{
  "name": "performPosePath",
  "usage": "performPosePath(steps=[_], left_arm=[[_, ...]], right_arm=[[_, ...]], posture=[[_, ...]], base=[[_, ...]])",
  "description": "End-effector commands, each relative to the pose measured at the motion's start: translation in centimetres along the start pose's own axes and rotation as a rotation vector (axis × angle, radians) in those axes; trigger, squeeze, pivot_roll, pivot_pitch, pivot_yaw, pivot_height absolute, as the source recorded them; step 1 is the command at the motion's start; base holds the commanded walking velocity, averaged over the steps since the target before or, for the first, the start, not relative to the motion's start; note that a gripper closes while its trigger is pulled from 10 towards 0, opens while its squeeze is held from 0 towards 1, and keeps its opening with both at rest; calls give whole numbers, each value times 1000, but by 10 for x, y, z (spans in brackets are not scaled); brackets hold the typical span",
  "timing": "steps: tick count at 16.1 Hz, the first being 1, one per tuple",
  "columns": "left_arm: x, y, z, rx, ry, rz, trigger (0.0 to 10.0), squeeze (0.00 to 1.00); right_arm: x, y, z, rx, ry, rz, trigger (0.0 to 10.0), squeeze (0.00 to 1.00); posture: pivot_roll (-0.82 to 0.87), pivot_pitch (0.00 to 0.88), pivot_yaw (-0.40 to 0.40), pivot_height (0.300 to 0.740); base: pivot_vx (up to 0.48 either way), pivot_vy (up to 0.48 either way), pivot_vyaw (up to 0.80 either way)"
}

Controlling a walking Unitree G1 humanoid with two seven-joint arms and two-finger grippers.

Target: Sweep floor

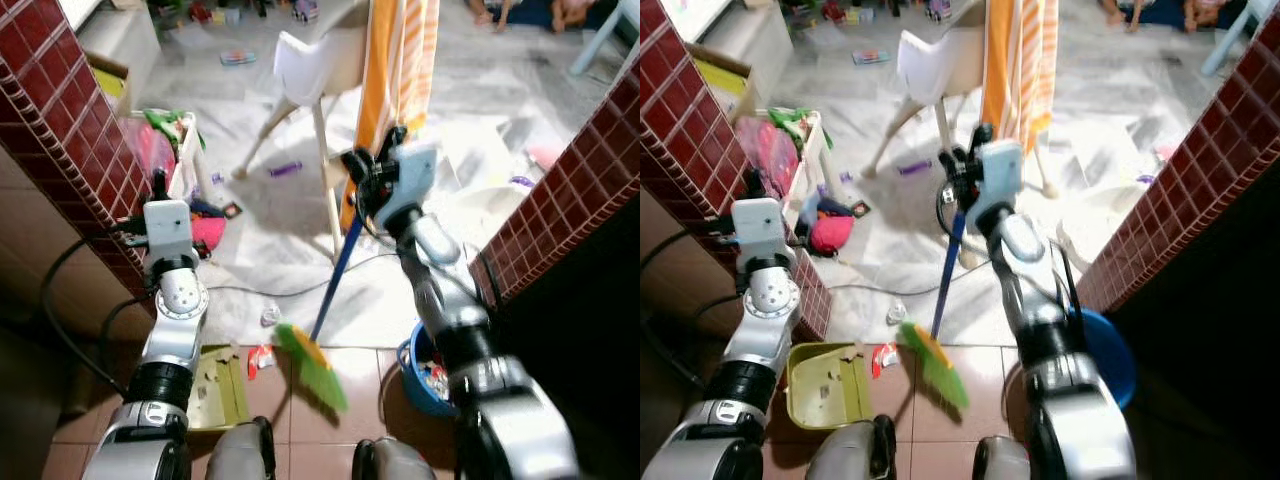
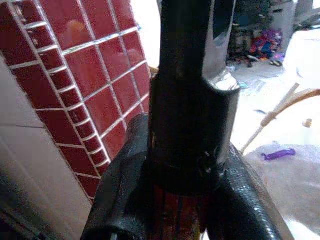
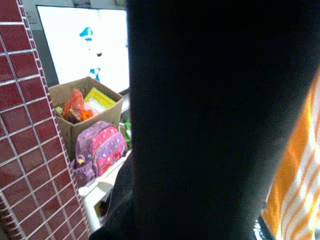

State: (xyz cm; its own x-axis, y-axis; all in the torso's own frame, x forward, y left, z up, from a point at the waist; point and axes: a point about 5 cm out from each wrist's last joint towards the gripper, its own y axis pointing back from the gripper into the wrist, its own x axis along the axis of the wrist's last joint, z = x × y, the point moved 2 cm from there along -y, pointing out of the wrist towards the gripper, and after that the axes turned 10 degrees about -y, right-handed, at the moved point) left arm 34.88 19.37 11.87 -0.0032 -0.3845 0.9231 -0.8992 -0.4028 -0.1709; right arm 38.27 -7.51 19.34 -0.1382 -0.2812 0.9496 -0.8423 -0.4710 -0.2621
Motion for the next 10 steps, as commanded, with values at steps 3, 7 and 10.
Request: performPosePath(steps=[3,7,10], left_arm=[[-6,13,4,40,49,-50,10000,0],[-14,25,38,-60,113,-132,10000,0],[-15,34,57,-131,161,-173,10000,0]], right_arm=[[33,-15,-8,34,95,141,10000,0],[0,-9,-37,22,-23,119,10000,0],[-31,2,-63,9,-212,49,10000,0]], posture=[[-48,298,-35,740],[-87,329,-65,740],[-118,331,-93,740]], base=[[0,0,0],[0,0,0],[0,0,0]])
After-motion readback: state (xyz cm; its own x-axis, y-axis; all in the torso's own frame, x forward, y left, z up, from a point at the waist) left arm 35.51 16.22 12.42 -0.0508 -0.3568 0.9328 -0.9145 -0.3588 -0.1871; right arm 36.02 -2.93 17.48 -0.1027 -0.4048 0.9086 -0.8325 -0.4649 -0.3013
